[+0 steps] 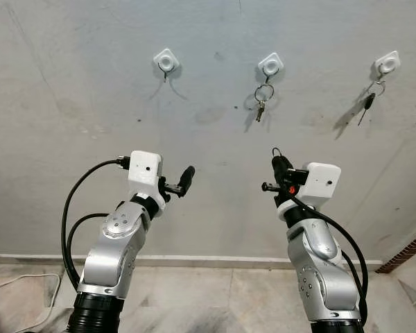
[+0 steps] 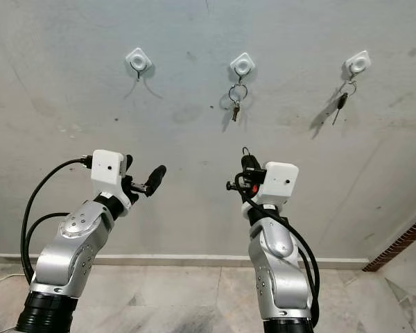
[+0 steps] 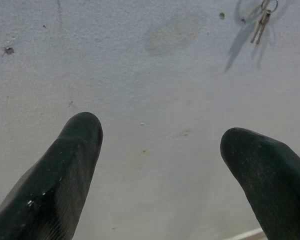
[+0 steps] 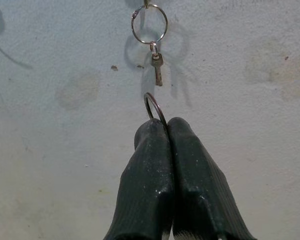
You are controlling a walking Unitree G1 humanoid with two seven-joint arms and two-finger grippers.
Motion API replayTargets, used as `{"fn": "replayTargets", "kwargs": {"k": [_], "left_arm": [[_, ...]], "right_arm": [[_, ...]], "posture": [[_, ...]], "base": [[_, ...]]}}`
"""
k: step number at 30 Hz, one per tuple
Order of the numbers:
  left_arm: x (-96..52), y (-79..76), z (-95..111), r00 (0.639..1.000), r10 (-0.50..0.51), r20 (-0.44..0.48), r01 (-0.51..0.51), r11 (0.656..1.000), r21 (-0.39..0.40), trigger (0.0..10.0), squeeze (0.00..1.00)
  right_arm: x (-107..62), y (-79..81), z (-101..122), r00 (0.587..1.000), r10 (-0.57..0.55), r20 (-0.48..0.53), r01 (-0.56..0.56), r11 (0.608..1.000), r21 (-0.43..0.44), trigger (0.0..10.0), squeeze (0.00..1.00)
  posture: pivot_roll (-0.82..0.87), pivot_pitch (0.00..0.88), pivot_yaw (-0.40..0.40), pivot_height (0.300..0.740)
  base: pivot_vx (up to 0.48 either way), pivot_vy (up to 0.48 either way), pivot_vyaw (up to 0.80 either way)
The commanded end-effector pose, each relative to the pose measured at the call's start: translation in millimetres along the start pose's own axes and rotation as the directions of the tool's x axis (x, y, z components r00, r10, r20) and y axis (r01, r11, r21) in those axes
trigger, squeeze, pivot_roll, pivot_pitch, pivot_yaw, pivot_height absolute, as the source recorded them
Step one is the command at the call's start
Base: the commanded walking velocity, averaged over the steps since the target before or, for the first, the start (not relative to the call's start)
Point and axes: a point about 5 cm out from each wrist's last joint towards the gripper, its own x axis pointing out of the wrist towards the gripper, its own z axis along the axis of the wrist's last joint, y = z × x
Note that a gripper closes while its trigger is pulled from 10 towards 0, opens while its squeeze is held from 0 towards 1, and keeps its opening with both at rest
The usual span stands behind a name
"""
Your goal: Hang keys on a hook
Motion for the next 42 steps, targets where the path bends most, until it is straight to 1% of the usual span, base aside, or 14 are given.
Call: {"fn": "replayTargets", "kwargs": {"k": [1, 5, 7, 8, 12, 13, 15, 28, 31, 33, 42], "left_arm": [[0.4, 0.2, 4, 1.000, 0.009, 0.017, -0.009, 1.000, 0.008, 10.0, 0.00], [0.1, -0.8, 3, 1.000, 0.020, 0.023, -0.020, 1.000, -0.005, 10.0, 0.00], [0.4, -0.5, 3, 0.999, 0.033, 0.021, -0.032, 0.999, -0.020, 10.0, 0.00], [0.7, -0.2, 2, 0.999, 0.039, 0.019, -0.038, 0.998, -0.040, 10.0, 0.00], [0.2, 1.1, 2, 0.999, 0.048, 0.015, -0.047, 0.998, -0.031, 10.0, 0.00], [-0.7, 2.5, 1, 0.998, 0.056, 0.010, -0.056, 0.998, -0.013, 10.0, 0.00], [-1.2, 3.1, 0, 0.998, 0.059, 0.009, -0.059, 0.998, -0.005, 10.0, 0.00], [1.6, 3.9, 5, 0.998, 0.066, 0.019, -0.067, 0.998, 0.006, 10.0, 0.00], [2.5, 4.9, 10, 0.997, 0.053, 0.047, -0.054, 0.998, 0.028, 10.0, 0.00], [3.0, 5.3, 11, 0.997, 0.054, 0.054, -0.055, 0.998, 0.018, 10.0, 0.00], [6.1, 6.0, 17, 0.996, 0.052, 0.067, -0.054, 0.998, 0.027, 10.0, 0.00]], "right_arm": [[0.1, -0.4, 1, 1.000, 0.004, -0.001, -0.004, 1.000, 0.001, 10.0, 0.00], [-0.1, -1.4, 2, 1.000, 0.008, -0.003, -0.008, 1.000, -0.002, 10.0, 0.00], [0.3, -1.8, 1, 1.000, 0.010, -0.006, -0.010, 1.000, -0.001, 10.0, 0.00], [0.7, -1.8, 1, 1.000, 0.013, -0.008, -0.013, 1.000, -0.001, 10.0, 0.00], [1.0, -1.5, 1, 1.000, 0.019, -0.012, -0.019, 1.000, -0.003, 10.0, 0.00], [0.8, -1.7, 2, 1.000, 0.020, -0.011, -0.020, 1.000, -0.004, 10.0, 0.00], [0.6, -1.8, 2, 1.000, 0.020, -0.011, -0.020, 1.000, -0.005, 10.0, 0.00], [2.0, -3.6, 5, 1.000, 0.015, -0.005, -0.015, 1.000, -0.007, 10.0, 0.00], [2.7, -2.8, 5, 1.000, 0.013, -0.002, -0.013, 1.000, -0.005, 10.0, 0.00], [2.6, -2.5, 5, 1.000, 0.013, -0.002, -0.013, 1.000, -0.005, 10.0, 0.00], [4.9, -2.4, 9, 1.000, 0.012, 0.015, -0.012, 1.000, -0.004, 10.0, 0.00]], "posture": [[0.18, 0.000, -0.019, 0.740], [0.18, 0.000, -0.027, 0.740], [0.18, 0.000, -0.032, 0.740], [0.18, 0.000, -0.032, 0.740], [0.18, 0.000, -0.038, 0.740], [0.18, 0.000, -0.040, 0.740], [0.18, 0.000, -0.040, 0.740], [0.18, 0.000, -0.033, 0.740], [0.19, 0.000, -0.029, 0.740], [0.19, 0.000, -0.030, 0.740], [0.19, 0.000, -0.027, 0.740]], "base": [[0.000, 0.000, 0.00], [0.000, 0.000, 0.00], [0.000, 0.240, 0.00], [0.000, 0.480, 0.00], [0.000, 0.480, 0.00], [0.000, 0.480, 0.00], [0.000, 0.480, 0.00], [0.000, 0.462, 0.00], [0.000, 0.000, 0.00], [0.000, 0.000, 0.00], [0.000, 0.000, 0.00]]}}
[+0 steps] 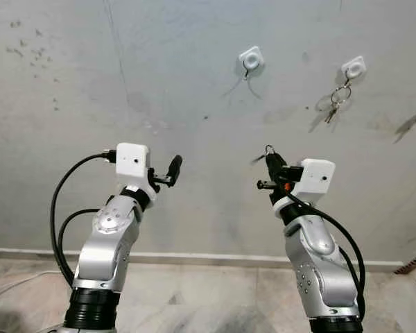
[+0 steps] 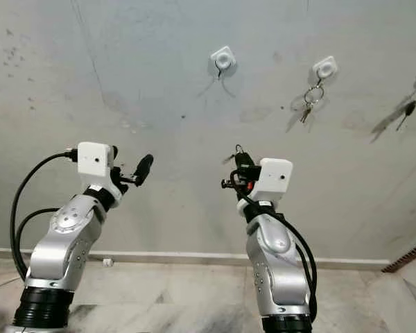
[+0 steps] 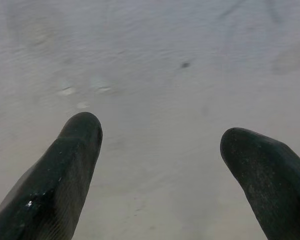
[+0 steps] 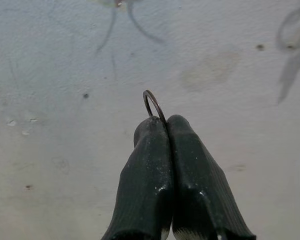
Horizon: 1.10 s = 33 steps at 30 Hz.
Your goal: Hang keys on a hook
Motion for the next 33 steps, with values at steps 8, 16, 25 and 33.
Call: {"fn": "replayTargets", "kwargs": {"k": [8, 16, 25, 33], "left_arm": [[2.9, 0.6, 4.7, 1.000, 0.006, 0.012, -0.006, 1.000, 0.018, 10.0, 0.00], [0.7, -1.6, 3.1, 1.000, -0.006, 0.008, 0.006, 1.000, 0.019, 10.0, 0.00], [0.5, -3.7, 2.2, 1.000, -0.019, 0.002, 0.019, 1.000, 0.020, 10.0, 0.00], [-0.7, -4.4, 0.8, 1.000, -0.022, -0.003, 0.022, 1.000, 0.015, 10.0, 0.00]], "right_arm": [[3.5, 3.4, 9.4, 0.999, 0.021, 0.039, -0.020, 1.000, -0.018, 10.0, 0.00], [3.6, 4.3, 10.4, 0.999, 0.024, 0.042, -0.024, 1.000, -0.019, 10.0, 0.00], [3.1, 4.0, 10.3, 0.999, 0.019, 0.042, -0.018, 1.000, -0.019, 10.0, 0.00], [3.0, 4.7, 9.1, 0.999, 0.024, 0.039, -0.023, 1.000, -0.019, 10.0, 0.00]], "posture": [[0.19, 0.000, -0.027, 0.740], [0.19, 0.000, -0.027, 0.740], [0.19, 0.000, -0.023, 0.740], [0.19, 0.000, -0.027, 0.740]], "base": [[0.000, 0.000, 0.00], [0.281, 0.000, 0.00], [0.334, 0.000, 0.00], [0.329, 0.000, 0.00]]}}
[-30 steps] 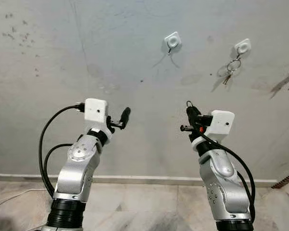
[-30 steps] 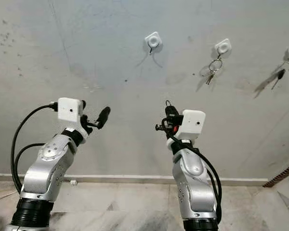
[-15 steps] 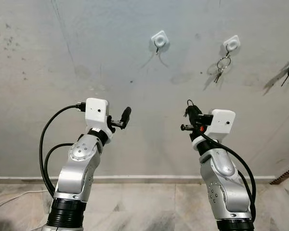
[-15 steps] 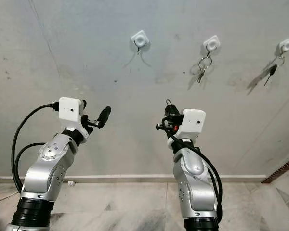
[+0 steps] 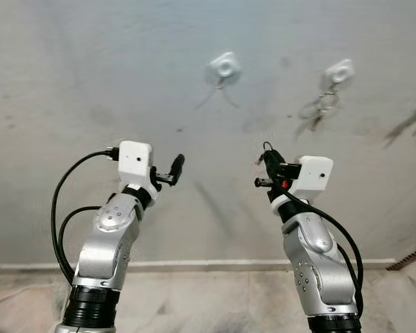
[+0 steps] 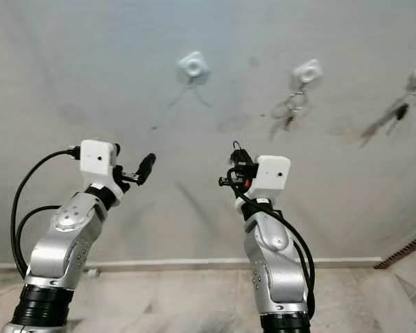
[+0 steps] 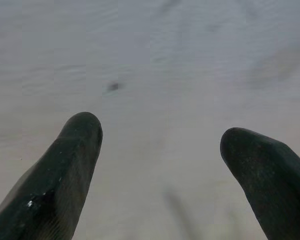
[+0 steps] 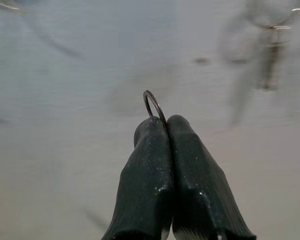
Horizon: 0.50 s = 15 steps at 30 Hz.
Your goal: Hang keys on a hook
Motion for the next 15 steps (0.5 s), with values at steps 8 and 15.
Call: {"fn": "replayTargets", "kwargs": {"k": [8, 15], "left_arm": [[-14.5, 16.4, 0, 0.999, 0.049, 0.007, -0.049, 0.998, 0.045, 10.0, 0.00], [-41.6, 34.2, -5, 0.994, 0.110, 0.016, -0.111, 0.982, 0.153, 10.0, 0.00]], "right_arm": [[2.9, 15.3, 6, 0.998, 0.056, 0.029, -0.057, 0.998, 0.010, 10.0, 0.00], [0.3, 16.3, 2, 0.997, 0.072, 0.015, -0.073, 0.997, 0.013, 10.0, 0.00]], "posture": [[0.21, 0.000, -0.033, 0.740], [0.23, 0.000, -0.041, 0.740]], "base": [[0.137, 0.000, 0.00], [0.000, 0.000, 0.00]]}}
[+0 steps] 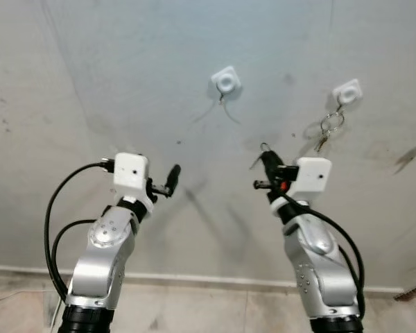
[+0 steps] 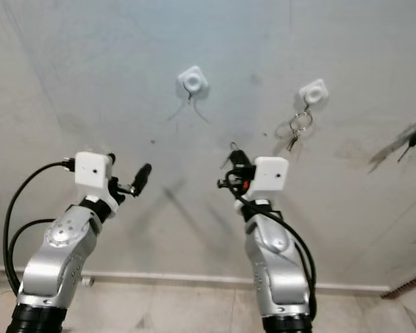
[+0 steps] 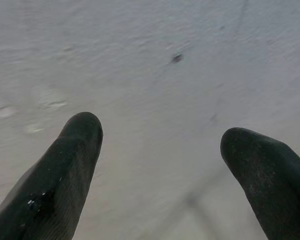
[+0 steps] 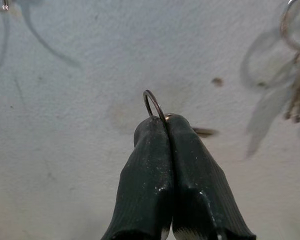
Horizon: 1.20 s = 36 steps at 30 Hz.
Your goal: Hang keys on a hook
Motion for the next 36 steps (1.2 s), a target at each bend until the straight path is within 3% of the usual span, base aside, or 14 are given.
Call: {"fn": "replayTargets", "kwargs": {"k": [1, 2, 4, 9, 12, 18, 25, 36], "left_arm": [[-7.3, 4.6, 9, 0.999, 0.006, 0.044, -0.008, 0.999, 0.041, 10.0, 0.00], [-7.3, 4.6, 9, 0.999, 0.006, 0.044, -0.008, 0.999, 0.041, 10.0, 0.00], [-21.4, 10.0, 11, 0.998, -0.016, 0.059, 0.011, 0.996, 0.085, 10.0, 0.00], [-29.3, 7.1, 14, 0.996, -0.058, 0.063, 0.052, 0.993, 0.104, 10.0, 0.00], [-29.0, 4.4, 18, 0.995, -0.074, 0.068, 0.066, 0.992, 0.104, 10.0, 0.00], [-29.9, -2.2, 26, 0.988, -0.133, 0.082, 0.126, 0.988, 0.085, 10.0, 0.00], [-34.8, -0.3, 30, 0.984, -0.164, 0.070, 0.158, 0.983, 0.091, 10.0, 0.00], [-34.4, -2.2, 35, 0.979, -0.192, 0.064, 0.187, 0.979, 0.079, 10.0, 0.00]], "right_arm": [[-0.2, 5.1, 1, 1.000, 0.021, 0.006, -0.021, 1.000, 0.007, 10.0, 0.00], [-0.2, 5.1, 1, 1.000, 0.021, 0.006, -0.021, 1.000, 0.007, 10.0, 0.00], [3.4, 12.5, 0, 0.999, 0.054, 0.006, -0.054, 0.998, 0.015, 10.0, 0.00], [8.2, 23.7, 0, 0.993, 0.115, -0.002, -0.115, 0.993, 0.009, 10.0, 0.00], [18.2, 48.6, 0, 0.971, 0.239, -0.008, -0.239, 0.971, 0.026, 10.0, 0.00], [30.3, 79.6, 8, 0.926, 0.375, 0.049, -0.378, 0.921, 0.097, 10.0, 0.00], [51.1, 77.6, 23, 0.935, 0.317, 0.159, -0.346, 0.915, 0.207, 10.0, 0.00], [60.8, 74.6, 24, 0.940, 0.285, 0.188, -0.328, 0.909, 0.257, 10.0, 0.00]], "posture": [[0.24, 0.000, -0.046, 0.740], [0.24, 0.000, -0.046, 0.740], [0.26, 0.000, -0.049, 0.740], [0.28, 0.000, -0.050, 0.740], [0.29, 0.000, -0.045, 0.740], [0.32, 0.000, -0.035, 0.740], [0.35, 0.000, -0.027, 0.740], [0.36, 0.002, -0.017, 0.740]], "base": [[0.000, 0.000, 0.00], [0.000, 0.000, 0.00], [0.000, 0.000, 0.00], [0.000, 0.000, 0.00], [0.000, 0.000, 0.00], [0.000, 0.000, 0.00], [0.000, 0.000, 0.00], [0.000, 0.000, 0.00]]}}
